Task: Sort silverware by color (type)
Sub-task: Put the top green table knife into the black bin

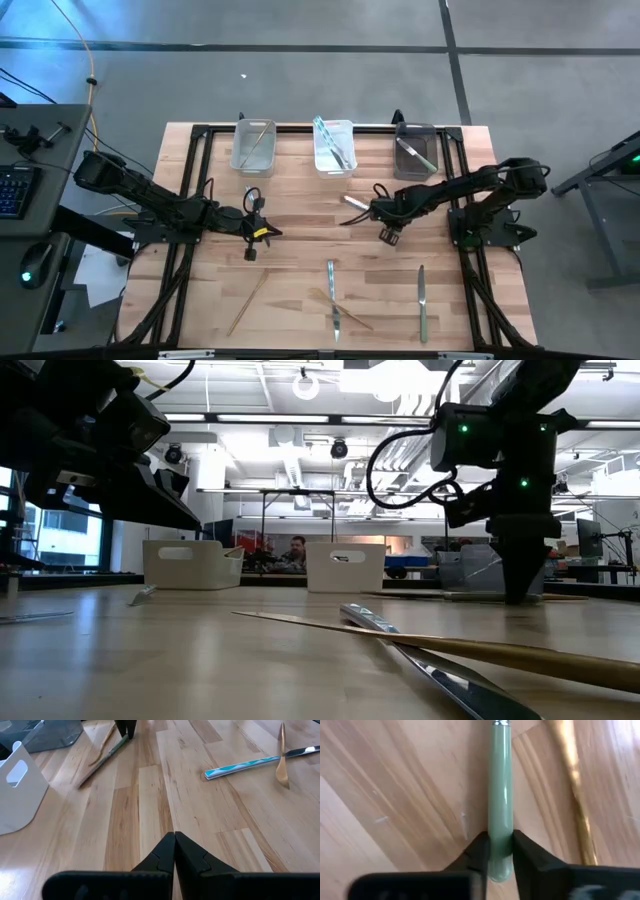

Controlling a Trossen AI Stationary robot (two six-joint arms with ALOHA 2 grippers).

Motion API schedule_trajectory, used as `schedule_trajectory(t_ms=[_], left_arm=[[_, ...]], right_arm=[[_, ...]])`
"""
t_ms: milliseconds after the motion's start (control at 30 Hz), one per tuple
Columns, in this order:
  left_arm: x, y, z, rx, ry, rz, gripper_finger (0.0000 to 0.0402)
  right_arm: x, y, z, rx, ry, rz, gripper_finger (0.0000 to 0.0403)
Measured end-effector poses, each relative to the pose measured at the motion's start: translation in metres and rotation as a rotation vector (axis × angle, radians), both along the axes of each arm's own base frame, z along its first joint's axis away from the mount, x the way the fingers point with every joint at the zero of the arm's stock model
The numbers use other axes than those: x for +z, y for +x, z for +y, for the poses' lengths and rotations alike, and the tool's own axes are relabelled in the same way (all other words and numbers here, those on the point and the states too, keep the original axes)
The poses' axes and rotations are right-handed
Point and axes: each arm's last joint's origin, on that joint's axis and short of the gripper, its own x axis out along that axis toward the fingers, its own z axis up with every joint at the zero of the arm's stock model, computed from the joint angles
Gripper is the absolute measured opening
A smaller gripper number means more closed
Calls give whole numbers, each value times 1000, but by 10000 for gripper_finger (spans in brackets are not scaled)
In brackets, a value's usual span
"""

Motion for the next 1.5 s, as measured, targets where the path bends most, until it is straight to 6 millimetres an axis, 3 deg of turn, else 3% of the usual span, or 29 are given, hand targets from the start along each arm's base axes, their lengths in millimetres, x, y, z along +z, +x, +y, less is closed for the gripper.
schedule_trajectory(t_ms=[233, 367, 700, 900, 1067, 1267, 1500], left_arm=[[0, 0, 0, 0, 0, 0, 0], [0, 0, 0, -1, 0, 2, 0], [0, 0, 0, 0, 1, 3, 0], [0, 0, 0, 0, 0, 1, 0], [0, 0, 0, -1, 0, -4, 0], [1, 0, 0, -1, 0, -5, 0], [1, 0, 0, -1, 0, -6, 0]], right_arm=[[15, 8, 3, 21, 8, -37, 22], [36, 13, 5, 27, 11, -156, 5], [76, -11, 0, -72, -65, -273, 3], [100, -54, -21, -335, -180, -197, 2], [110, -79, -44, -437, -197, -147, 1], [106, -89, -75, -448, -164, -37, 1], [110, -83, -105, -444, -141, 59, 1]])
